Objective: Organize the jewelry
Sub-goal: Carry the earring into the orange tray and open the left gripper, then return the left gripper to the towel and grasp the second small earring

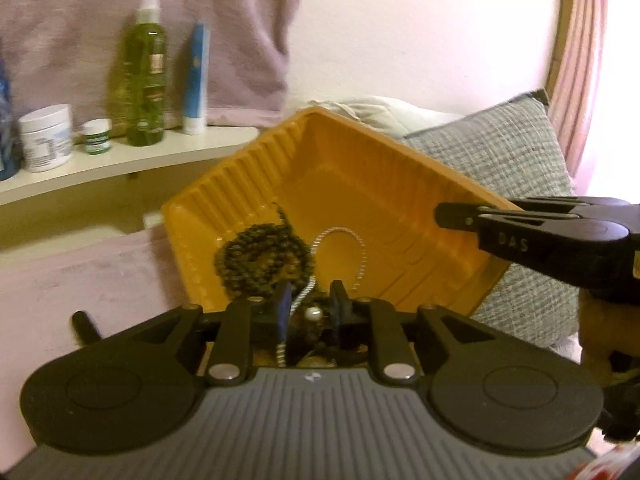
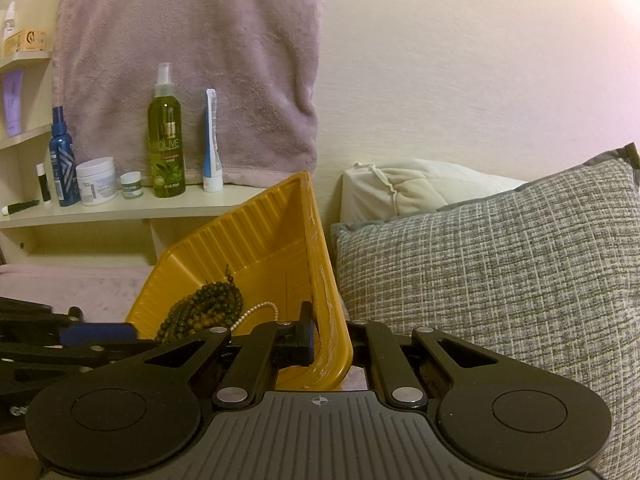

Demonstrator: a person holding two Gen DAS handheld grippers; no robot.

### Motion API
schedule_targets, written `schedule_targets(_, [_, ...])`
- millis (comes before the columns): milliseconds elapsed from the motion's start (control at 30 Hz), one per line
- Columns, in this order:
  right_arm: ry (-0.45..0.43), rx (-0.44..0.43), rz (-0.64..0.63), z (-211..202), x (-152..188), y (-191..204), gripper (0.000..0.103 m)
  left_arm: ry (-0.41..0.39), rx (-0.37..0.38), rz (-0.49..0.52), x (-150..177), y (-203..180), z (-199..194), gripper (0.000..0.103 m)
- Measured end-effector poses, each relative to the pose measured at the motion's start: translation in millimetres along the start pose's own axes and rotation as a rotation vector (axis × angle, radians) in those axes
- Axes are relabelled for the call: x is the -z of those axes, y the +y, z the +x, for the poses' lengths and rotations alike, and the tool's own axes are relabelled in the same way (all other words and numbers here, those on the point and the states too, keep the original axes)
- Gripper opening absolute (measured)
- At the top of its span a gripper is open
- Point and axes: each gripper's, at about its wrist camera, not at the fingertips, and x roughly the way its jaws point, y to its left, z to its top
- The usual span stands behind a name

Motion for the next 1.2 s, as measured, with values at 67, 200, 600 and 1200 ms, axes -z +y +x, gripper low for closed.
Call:
schedule_targets(67, [0.000, 0.000, 0.000, 0, 0, 0, 0.006, -0.013, -0.032, -0.025, 2, 11, -8, 0.018])
schedule_targets(200, [0.001, 0.000, 0.001, 0, 0, 0, 0.006, -0.021, -0.141, -0.070, 9, 40, -24, 0.019])
schedule_targets(600, [0.000, 0.001, 0.000, 0, 1, 0, 0.006, 0.008, -0.397, -0.177, 39, 114, -54, 0.019])
schedule_targets(1200, [0.005, 0.005, -0.003, 1, 2, -1, 0.006, 0.091, -0.333, -0.022, 56, 90, -6, 0.019])
